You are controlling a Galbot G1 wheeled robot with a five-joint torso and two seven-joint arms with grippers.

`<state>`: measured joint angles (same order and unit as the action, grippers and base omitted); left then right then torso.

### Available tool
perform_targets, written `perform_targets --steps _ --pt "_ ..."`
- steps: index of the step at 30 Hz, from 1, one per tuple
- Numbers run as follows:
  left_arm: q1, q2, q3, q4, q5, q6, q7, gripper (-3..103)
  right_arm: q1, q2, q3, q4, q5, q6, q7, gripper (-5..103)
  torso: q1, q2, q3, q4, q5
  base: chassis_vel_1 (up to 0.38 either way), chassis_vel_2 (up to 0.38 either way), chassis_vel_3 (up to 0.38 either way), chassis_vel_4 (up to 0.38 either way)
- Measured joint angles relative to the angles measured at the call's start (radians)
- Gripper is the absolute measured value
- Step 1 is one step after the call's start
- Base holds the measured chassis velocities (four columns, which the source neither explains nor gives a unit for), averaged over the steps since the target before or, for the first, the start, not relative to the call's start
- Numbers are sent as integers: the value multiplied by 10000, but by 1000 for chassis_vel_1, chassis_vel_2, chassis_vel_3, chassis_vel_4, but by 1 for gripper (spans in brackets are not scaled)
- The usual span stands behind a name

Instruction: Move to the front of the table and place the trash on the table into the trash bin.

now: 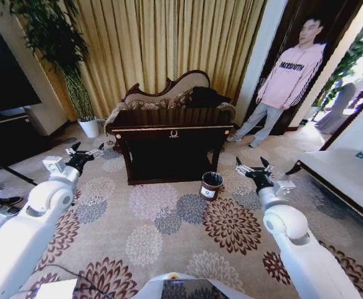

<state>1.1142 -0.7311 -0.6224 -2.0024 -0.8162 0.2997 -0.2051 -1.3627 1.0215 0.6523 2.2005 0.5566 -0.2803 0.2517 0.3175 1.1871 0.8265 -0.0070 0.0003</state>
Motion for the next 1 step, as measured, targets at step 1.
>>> perform_targets --steps 1 --pt "41 23 -34 -24 -25 -75 158 100 -99 -98 71 169 265 -89 -132 100 0 0 -1 0 -1 0 0 0 0"
